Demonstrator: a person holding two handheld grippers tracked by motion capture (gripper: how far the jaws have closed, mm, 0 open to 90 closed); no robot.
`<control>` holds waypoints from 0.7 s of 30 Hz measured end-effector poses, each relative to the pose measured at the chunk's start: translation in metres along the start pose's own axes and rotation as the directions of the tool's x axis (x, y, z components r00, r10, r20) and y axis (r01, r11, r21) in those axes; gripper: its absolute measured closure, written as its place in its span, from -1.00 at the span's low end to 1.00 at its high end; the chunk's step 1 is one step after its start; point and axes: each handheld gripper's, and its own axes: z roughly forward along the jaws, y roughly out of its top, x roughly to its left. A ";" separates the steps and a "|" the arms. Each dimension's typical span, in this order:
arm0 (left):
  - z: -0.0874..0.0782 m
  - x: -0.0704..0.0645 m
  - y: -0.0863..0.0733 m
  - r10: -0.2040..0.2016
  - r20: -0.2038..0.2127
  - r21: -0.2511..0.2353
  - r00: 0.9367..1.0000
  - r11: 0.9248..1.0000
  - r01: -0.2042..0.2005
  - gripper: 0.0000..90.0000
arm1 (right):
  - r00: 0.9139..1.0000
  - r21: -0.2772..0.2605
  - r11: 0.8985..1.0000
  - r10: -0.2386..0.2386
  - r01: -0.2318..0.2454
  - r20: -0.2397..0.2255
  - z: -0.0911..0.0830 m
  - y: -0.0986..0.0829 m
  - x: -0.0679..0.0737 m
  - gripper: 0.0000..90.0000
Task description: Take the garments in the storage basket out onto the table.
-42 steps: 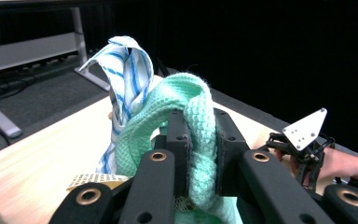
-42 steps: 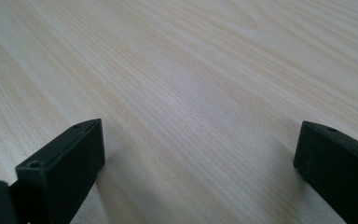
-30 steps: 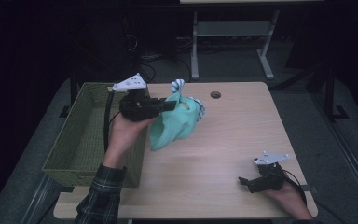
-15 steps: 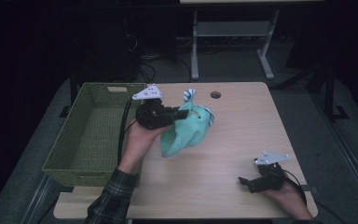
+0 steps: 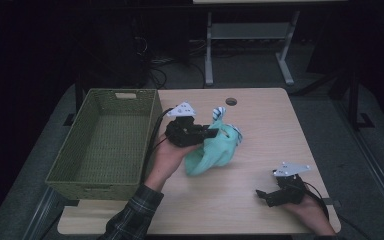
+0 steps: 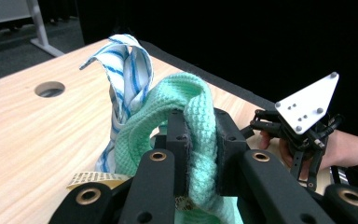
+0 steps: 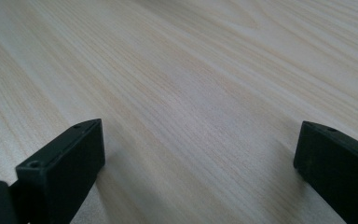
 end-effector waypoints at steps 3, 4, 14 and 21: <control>0.013 -0.004 -0.006 0.005 0.010 0.009 1.000 1.000 -0.005 0.75 | 1.000 0.000 1.000 0.000 0.000 0.000 0.000 0.000 0.000 -0.97; 0.013 -0.004 -0.006 0.005 0.010 0.009 1.000 1.000 -0.005 0.75 | 1.000 0.000 1.000 -0.001 0.001 -0.001 0.000 0.000 0.000 -0.97; 0.042 -0.012 -0.022 0.013 0.038 0.060 0.999 0.998 -0.015 0.74 | 1.000 0.000 1.000 -0.001 0.001 -0.001 0.000 0.000 0.000 -0.97; 0.067 -0.018 -0.038 0.011 0.059 0.114 0.998 0.993 -0.018 0.74 | 1.000 0.003 1.000 0.001 -0.001 -0.001 0.000 0.000 0.000 -0.97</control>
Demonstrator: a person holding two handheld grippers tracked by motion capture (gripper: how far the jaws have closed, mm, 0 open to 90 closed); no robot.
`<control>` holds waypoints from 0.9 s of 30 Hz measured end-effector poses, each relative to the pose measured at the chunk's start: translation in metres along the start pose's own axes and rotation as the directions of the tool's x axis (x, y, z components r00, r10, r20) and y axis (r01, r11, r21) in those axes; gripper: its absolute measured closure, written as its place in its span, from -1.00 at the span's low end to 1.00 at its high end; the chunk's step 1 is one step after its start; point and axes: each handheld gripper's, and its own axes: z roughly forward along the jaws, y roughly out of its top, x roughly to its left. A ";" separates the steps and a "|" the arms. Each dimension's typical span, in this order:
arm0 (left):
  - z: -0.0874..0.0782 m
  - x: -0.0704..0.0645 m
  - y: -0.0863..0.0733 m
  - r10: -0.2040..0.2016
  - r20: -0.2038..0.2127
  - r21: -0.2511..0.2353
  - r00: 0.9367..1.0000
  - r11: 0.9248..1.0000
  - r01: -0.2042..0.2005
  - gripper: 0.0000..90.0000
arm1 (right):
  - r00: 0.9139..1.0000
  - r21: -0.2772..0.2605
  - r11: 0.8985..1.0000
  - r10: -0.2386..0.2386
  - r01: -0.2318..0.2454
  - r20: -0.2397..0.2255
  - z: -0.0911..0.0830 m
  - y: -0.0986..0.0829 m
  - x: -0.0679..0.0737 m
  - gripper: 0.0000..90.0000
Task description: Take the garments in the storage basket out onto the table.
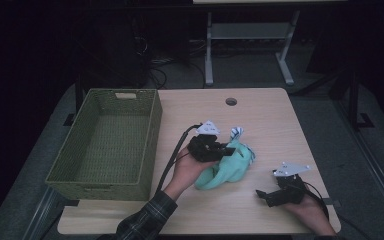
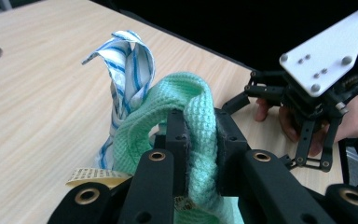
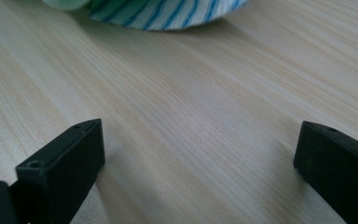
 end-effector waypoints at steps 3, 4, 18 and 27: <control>0.006 0.000 -0.004 0.002 0.005 0.018 1.000 1.000 -0.002 0.74 | 1.000 0.001 1.000 0.000 0.000 0.000 0.000 0.000 0.000 -0.97; 0.014 0.000 -0.009 0.004 0.004 0.043 1.000 0.999 -0.004 0.74 | 1.000 0.000 1.000 0.000 0.000 0.000 0.000 0.000 0.000 -0.97; 0.056 0.001 -0.042 0.023 0.002 0.195 1.000 0.980 -0.023 0.73 | 1.000 0.001 1.000 -0.001 0.001 0.000 0.000 0.000 0.000 -0.97; 0.066 -0.004 -0.049 0.037 0.015 0.226 0.999 0.973 -0.040 0.69 | 1.000 0.001 1.000 -0.001 0.001 -0.001 0.000 0.000 0.000 -0.97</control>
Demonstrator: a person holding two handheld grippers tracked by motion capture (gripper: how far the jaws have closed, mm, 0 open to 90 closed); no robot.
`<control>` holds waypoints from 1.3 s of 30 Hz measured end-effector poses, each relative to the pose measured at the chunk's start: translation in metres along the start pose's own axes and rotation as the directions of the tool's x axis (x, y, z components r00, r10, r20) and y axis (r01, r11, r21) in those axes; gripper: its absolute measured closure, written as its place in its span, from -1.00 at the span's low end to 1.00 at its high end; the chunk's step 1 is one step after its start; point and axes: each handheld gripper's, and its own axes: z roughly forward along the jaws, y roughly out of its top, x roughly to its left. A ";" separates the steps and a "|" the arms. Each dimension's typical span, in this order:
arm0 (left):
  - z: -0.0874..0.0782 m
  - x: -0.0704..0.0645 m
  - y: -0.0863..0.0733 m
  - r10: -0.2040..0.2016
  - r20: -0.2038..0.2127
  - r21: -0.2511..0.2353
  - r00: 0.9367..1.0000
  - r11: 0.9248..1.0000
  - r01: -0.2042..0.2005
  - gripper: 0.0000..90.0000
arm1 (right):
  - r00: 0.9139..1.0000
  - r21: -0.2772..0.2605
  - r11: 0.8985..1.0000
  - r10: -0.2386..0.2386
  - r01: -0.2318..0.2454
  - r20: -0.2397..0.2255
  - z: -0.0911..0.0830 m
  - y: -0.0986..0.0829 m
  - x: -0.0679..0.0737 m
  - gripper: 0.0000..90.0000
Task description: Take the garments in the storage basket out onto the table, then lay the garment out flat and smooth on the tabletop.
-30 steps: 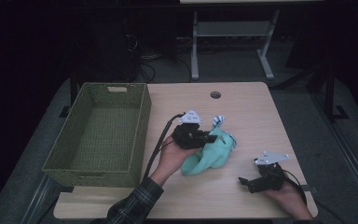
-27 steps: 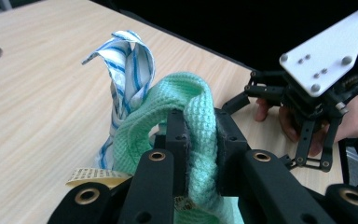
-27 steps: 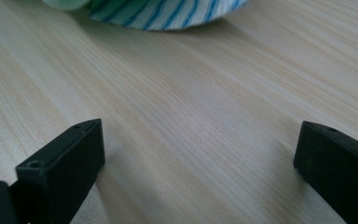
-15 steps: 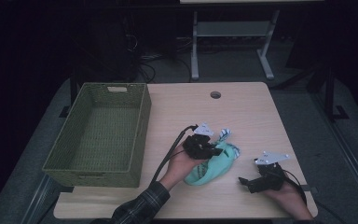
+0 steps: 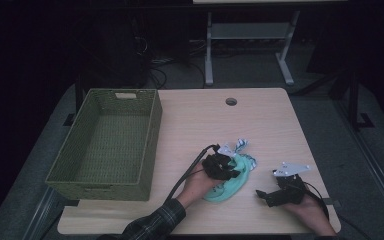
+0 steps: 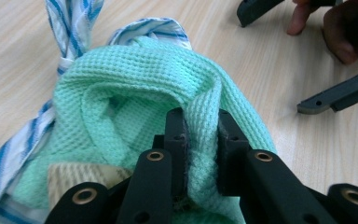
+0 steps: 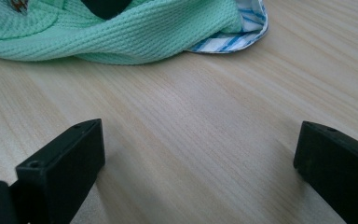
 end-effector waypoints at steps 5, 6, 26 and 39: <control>-0.009 -0.001 0.004 0.007 -0.011 -0.028 1.000 1.000 -0.007 0.36 | 1.000 0.001 1.000 0.000 0.000 0.000 0.000 0.000 0.000 -0.97; -0.009 -0.001 0.004 0.007 -0.011 -0.028 1.000 1.000 -0.007 0.29 | 1.000 0.000 1.000 0.000 0.000 0.000 0.000 0.000 0.000 -0.97; -0.082 0.010 -0.023 -0.025 -0.085 -0.047 0.996 0.999 0.021 0.20 | 1.000 0.003 1.000 0.015 -0.015 0.009 -0.001 0.000 0.001 -0.97; -0.082 0.014 -0.053 -0.036 -0.142 0.064 0.989 0.997 0.045 0.91 | 1.000 -0.012 1.000 0.008 -0.008 0.005 -0.002 0.000 0.002 -0.82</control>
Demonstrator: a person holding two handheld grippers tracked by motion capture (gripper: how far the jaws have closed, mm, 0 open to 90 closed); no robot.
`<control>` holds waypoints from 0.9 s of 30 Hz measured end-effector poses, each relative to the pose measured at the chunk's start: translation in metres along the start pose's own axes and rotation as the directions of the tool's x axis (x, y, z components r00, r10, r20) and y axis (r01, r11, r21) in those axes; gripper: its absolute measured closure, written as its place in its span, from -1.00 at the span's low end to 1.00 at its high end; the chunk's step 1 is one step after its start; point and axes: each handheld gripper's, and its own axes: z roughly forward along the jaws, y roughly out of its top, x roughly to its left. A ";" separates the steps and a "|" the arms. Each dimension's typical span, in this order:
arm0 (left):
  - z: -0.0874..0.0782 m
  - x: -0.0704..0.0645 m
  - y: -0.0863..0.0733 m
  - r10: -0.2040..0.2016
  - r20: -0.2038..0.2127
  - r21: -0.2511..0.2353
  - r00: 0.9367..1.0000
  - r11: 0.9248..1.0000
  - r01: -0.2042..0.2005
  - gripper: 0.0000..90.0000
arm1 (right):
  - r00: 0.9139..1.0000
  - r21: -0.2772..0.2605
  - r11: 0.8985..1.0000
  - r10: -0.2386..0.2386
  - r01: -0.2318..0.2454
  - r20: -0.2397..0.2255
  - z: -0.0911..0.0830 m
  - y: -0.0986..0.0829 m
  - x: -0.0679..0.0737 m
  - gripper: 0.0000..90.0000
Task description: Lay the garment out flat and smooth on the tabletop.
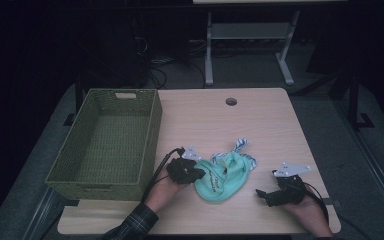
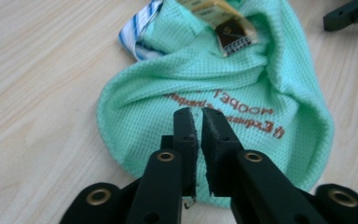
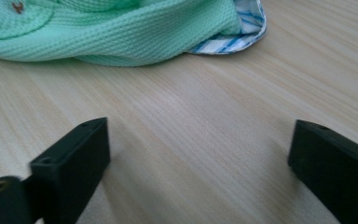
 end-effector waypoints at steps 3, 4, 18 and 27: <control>0.007 0.001 -0.002 0.015 -0.005 0.043 1.000 0.999 -0.015 0.93 | 1.000 0.001 1.000 0.000 0.000 0.002 -0.003 0.002 0.001 -0.57; 0.009 0.001 -0.003 0.016 -0.003 0.057 1.000 0.998 -0.016 0.93 | 1.000 0.005 1.000 0.002 -0.002 0.008 -0.003 0.003 0.002 -0.53; 0.014 0.000 -0.003 0.011 0.003 0.073 1.000 0.997 -0.011 0.94 | 0.998 -0.057 0.997 -0.053 0.051 -0.030 -0.009 0.031 0.000 0.79; 0.014 0.000 -0.003 0.003 0.003 0.074 1.000 0.997 -0.003 0.94 | 0.997 -0.044 0.998 -0.052 0.050 -0.055 0.004 0.053 -0.014 1.00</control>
